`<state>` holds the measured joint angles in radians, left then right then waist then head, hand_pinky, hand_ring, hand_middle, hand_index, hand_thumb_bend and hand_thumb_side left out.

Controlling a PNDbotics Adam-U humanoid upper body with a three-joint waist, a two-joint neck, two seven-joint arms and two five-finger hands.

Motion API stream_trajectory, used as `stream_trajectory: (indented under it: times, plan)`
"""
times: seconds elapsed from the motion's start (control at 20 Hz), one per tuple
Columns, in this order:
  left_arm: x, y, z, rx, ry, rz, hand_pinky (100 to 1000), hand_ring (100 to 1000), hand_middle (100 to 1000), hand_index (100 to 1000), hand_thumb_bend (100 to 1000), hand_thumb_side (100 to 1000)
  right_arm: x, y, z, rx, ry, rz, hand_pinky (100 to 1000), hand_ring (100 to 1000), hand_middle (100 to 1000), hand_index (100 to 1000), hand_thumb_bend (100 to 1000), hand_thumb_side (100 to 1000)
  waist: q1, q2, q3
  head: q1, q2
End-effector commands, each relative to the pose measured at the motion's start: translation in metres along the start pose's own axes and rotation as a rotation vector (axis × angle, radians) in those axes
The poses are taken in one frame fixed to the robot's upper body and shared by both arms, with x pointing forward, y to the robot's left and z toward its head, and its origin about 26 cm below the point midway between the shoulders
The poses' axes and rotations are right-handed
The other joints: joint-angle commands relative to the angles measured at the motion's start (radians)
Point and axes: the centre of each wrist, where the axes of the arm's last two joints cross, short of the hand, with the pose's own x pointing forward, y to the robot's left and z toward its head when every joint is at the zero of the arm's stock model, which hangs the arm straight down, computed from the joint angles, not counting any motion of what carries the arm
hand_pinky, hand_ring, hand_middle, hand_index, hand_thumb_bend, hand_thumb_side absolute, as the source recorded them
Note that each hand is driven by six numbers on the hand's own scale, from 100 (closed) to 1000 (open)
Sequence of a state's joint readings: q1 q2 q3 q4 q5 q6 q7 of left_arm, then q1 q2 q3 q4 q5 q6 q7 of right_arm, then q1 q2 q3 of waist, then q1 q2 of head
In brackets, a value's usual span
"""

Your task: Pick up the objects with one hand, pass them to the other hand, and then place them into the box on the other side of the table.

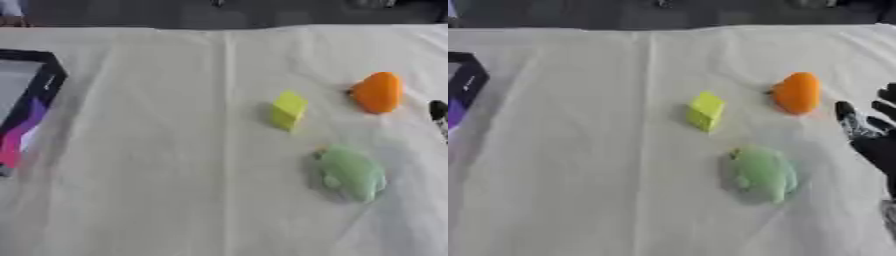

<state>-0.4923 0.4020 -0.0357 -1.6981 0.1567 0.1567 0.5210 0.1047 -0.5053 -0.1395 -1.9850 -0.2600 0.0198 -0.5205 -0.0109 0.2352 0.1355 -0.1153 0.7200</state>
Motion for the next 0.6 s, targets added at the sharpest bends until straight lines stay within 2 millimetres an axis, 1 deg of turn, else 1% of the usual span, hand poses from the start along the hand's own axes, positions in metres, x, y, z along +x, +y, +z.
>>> stream_trajectory:
  times: [0.05, 0.1, 0.15, 0.3, 0.6]
  plan:
    - [0.0043, 0.0012, -0.0023, 0.013, -0.022, 0.012, 741, 663, 719, 818, 123, 803, 0.0075, -0.0022, -0.0043, 0.004, -0.037, 0.008, 796, 848, 816, 862, 485, 220, -0.014, -0.010, 0.002, -0.012, 0.004]
    - [0.0031, -0.0003, -0.0012, 0.012, -0.018, 0.018, 742, 673, 725, 832, 127, 806, 0.0075, -0.0016, -0.0041, 0.004, -0.037, 0.006, 799, 862, 834, 877, 455, 250, -0.015, -0.013, 0.003, -0.017, 0.003]
    - [0.0021, -0.0014, -0.0004, 0.010, -0.015, 0.021, 742, 676, 727, 837, 129, 806, 0.0074, -0.0008, -0.0040, 0.006, -0.038, 0.003, 800, 868, 841, 883, 445, 259, -0.015, -0.015, 0.004, -0.022, 0.002]
    - [0.0008, -0.0029, 0.0005, 0.008, -0.014, 0.024, 743, 675, 727, 841, 129, 805, 0.0074, 0.0005, -0.0039, 0.012, -0.044, 0.002, 802, 875, 851, 892, 436, 270, -0.016, -0.020, 0.009, -0.039, 0.009]
    - [0.0009, -0.0033, 0.0002, 0.003, -0.014, 0.020, 742, 669, 718, 824, 126, 803, 0.0082, -0.0026, -0.0048, 0.021, -0.051, 0.022, 798, 862, 825, 872, 488, 238, -0.018, -0.025, 0.007, -0.052, 0.035]
